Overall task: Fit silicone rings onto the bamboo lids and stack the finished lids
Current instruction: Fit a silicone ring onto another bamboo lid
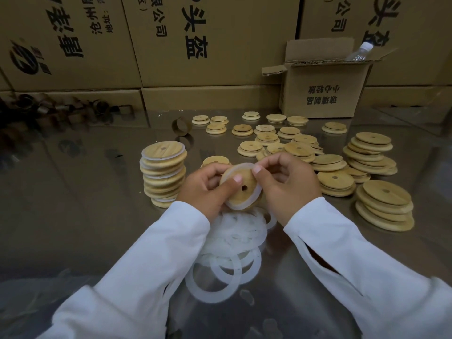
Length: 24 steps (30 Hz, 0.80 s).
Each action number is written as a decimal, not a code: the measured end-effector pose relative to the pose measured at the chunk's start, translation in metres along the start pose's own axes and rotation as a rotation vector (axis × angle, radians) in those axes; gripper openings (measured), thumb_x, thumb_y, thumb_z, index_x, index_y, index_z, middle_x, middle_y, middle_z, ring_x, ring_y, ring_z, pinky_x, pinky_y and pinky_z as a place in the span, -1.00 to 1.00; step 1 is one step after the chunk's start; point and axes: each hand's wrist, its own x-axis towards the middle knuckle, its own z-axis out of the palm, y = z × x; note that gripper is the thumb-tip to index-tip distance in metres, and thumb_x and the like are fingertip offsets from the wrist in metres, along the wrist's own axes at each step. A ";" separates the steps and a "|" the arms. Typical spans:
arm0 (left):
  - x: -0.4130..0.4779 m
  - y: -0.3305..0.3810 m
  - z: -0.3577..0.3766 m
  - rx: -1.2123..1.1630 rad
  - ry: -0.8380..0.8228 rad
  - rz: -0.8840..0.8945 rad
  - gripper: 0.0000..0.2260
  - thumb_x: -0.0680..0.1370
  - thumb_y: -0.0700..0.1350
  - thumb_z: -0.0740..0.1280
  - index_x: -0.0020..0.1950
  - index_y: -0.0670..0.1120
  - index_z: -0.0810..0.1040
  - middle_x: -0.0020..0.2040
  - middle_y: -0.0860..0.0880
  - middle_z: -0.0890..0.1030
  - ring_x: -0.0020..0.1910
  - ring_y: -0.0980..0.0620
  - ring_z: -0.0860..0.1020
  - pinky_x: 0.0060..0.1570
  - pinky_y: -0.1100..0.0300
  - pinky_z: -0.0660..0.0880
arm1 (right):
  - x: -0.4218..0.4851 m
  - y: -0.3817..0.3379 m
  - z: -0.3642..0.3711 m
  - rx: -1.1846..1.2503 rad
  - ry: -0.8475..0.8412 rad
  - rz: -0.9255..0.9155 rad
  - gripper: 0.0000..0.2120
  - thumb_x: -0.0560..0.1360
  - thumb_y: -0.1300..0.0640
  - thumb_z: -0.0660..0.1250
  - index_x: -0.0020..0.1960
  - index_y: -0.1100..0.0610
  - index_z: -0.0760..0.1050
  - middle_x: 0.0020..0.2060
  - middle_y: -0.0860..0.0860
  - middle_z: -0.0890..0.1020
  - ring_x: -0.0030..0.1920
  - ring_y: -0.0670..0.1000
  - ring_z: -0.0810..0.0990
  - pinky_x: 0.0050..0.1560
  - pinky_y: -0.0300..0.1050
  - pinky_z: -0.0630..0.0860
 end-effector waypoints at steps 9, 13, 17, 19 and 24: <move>0.002 -0.001 -0.005 -0.047 0.024 0.091 -0.86 0.34 -0.11 0.39 -0.11 -0.01 0.61 -0.15 -0.08 0.68 -0.10 -0.09 0.62 0.04 -0.13 0.51 | 0.003 -0.004 -0.001 0.176 -0.034 0.047 -0.79 0.45 0.26 0.36 -0.30 0.02 0.49 -0.32 -0.07 0.63 -0.22 -0.10 0.62 -0.04 -0.12 0.56; 0.003 0.000 -0.005 -0.072 0.015 0.074 -0.83 0.34 -0.12 0.43 -0.08 -0.05 0.59 -0.19 -0.05 0.68 -0.14 -0.07 0.62 -0.03 -0.09 0.55 | 0.002 -0.005 0.001 0.201 -0.051 0.006 -0.80 0.45 0.27 0.35 -0.27 0.03 0.48 -0.33 -0.11 0.62 -0.30 -0.24 0.59 -0.16 -0.37 0.53; 0.004 0.000 -0.006 -0.168 0.042 0.041 -0.76 0.29 -0.09 0.39 -0.07 -0.10 0.57 -0.23 -0.01 0.68 -0.19 0.02 0.64 -0.10 0.07 0.58 | -0.001 -0.003 0.001 0.151 -0.024 -0.013 -0.86 0.45 0.17 0.37 -0.26 0.00 0.50 -0.27 -0.09 0.64 -0.24 -0.19 0.61 -0.18 -0.41 0.50; 0.004 0.000 -0.006 -0.185 0.041 0.036 -0.74 0.28 -0.09 0.37 -0.07 -0.10 0.57 -0.25 -0.01 0.68 -0.21 0.04 0.64 -0.13 0.12 0.59 | -0.001 -0.002 0.001 0.099 -0.015 -0.025 -0.86 0.46 0.14 0.36 -0.26 -0.02 0.50 -0.25 -0.09 0.64 -0.20 -0.12 0.62 -0.12 -0.30 0.52; 0.004 -0.001 -0.004 -0.097 -0.012 0.054 -0.73 0.25 -0.09 0.40 -0.07 -0.10 0.57 -0.23 -0.03 0.69 -0.19 0.00 0.64 -0.11 0.09 0.58 | 0.000 0.000 0.001 0.079 0.044 -0.032 -0.79 0.47 0.18 0.34 -0.31 -0.03 0.46 -0.33 -0.13 0.60 -0.26 -0.15 0.58 -0.15 -0.29 0.51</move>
